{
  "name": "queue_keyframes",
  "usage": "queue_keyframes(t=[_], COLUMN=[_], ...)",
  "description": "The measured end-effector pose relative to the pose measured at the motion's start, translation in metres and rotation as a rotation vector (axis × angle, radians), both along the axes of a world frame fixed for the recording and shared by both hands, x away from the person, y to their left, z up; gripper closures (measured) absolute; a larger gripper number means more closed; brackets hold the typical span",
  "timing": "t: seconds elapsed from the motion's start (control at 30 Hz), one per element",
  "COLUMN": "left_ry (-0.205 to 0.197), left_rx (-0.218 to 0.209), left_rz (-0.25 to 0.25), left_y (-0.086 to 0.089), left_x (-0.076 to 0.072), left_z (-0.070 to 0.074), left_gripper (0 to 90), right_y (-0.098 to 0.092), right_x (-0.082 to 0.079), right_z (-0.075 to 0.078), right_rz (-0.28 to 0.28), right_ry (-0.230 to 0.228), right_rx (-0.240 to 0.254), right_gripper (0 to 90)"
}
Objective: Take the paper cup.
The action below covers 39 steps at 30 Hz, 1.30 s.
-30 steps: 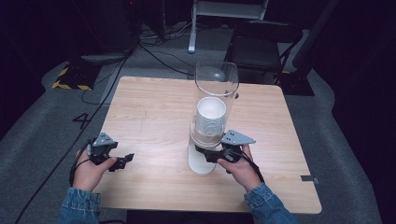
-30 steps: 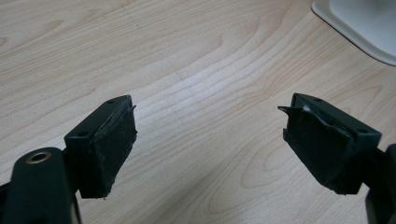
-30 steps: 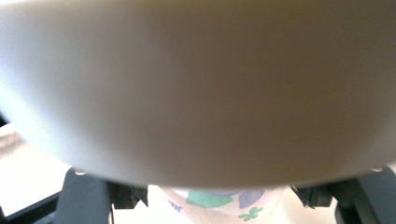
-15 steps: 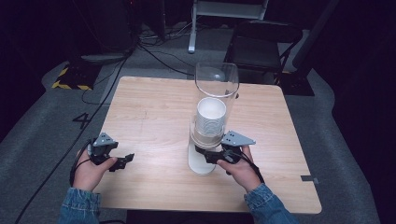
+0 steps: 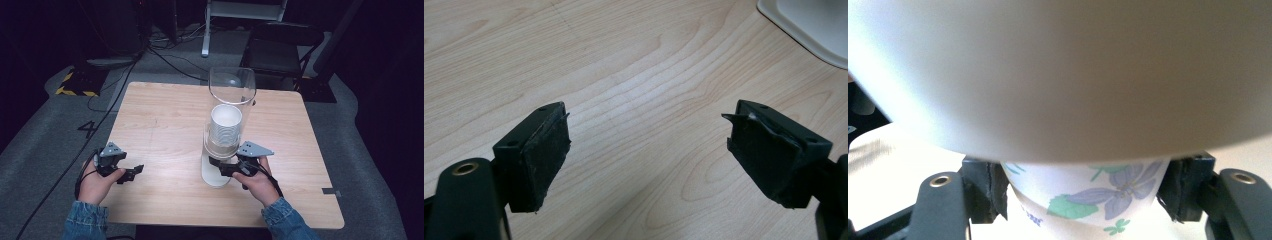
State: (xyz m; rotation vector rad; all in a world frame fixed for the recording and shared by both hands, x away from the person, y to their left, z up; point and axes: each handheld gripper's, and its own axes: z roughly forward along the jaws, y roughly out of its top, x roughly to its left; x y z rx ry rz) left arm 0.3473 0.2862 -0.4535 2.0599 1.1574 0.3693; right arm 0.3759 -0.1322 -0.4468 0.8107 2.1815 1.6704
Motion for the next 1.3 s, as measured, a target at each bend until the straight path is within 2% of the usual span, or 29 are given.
queue_keyframes(t=[0.23,0.47,1.03,1.17,1.2,1.3], left_ry=[0.001,0.000,0.007,0.013,0.013,0.009], left_rx=[0.006,0.006,0.005,0.008,0.009,0.007], left_rz=[-0.006,-0.004,-0.004,-0.009,-0.009,-0.007], left_y=[0.0001,-0.0001,-0.0015,-0.0015,-0.0014,-0.0014], left_x=[0.0002,0.0002,0.0004,0.0006,0.0005,0.0005], left_z=[0.0002,-0.0005,-0.0019,-0.0022,-0.0020,-0.0021], left_gripper=[16.5,16.5,16.5,16.5,16.6,16.5], right_y=[0.0002,-0.0005,-0.0012,-0.0017,-0.0021,-0.0023], right_x=[0.0000,0.0026,0.0057,0.0066,0.0071,0.0077], right_z=[-0.0002,-0.0023,-0.0043,-0.0048,-0.0054,-0.0059], right_rz=[0.001,0.006,0.019,0.022,0.022,0.027], right_ry=[-0.006,-0.052,-0.072,-0.089,-0.100,-0.095], right_rx=[-0.001,-0.017,-0.019,-0.031,-0.047,-0.034], right_gripper=[33.3,33.6,33.8,33.8,33.9,33.8])
